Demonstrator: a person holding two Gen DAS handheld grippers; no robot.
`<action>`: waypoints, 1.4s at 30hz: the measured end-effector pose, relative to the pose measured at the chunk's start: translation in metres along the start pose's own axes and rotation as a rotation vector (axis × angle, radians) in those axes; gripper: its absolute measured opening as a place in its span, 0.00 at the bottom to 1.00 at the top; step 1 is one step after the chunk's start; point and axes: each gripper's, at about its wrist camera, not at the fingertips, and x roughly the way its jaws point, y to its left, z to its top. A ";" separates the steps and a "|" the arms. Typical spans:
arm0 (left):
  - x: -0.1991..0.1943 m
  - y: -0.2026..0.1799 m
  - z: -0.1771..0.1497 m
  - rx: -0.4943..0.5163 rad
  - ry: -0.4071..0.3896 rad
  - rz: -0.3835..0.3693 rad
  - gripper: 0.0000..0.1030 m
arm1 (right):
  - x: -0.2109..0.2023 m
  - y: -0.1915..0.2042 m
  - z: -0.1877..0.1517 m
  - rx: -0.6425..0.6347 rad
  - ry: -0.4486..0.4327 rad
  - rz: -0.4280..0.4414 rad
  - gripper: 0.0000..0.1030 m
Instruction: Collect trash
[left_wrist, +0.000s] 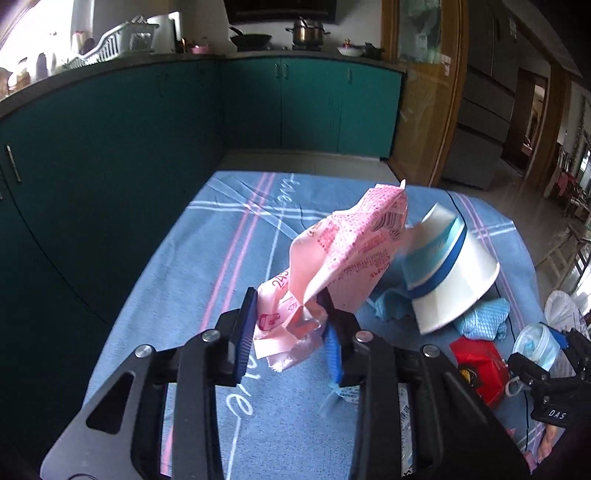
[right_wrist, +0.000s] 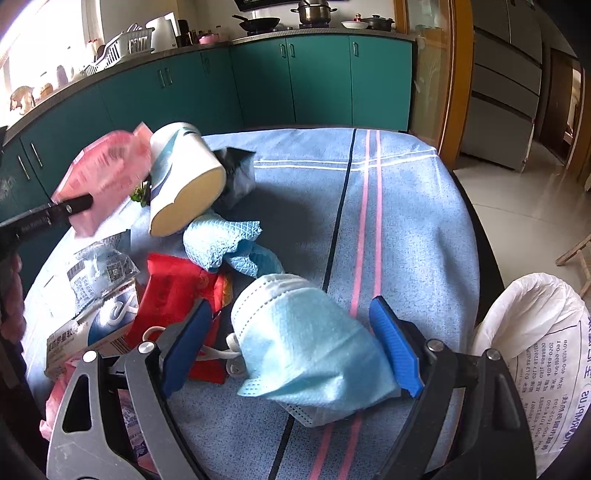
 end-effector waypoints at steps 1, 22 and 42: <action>-0.003 0.001 0.001 -0.003 -0.014 0.002 0.32 | 0.000 0.000 0.000 0.001 -0.001 0.001 0.70; -0.067 -0.051 0.005 0.067 -0.150 -0.169 0.32 | -0.133 -0.074 -0.010 0.149 -0.306 -0.187 0.30; -0.048 -0.344 -0.073 0.520 0.079 -0.523 0.76 | -0.200 -0.183 -0.069 0.463 -0.391 -0.454 0.30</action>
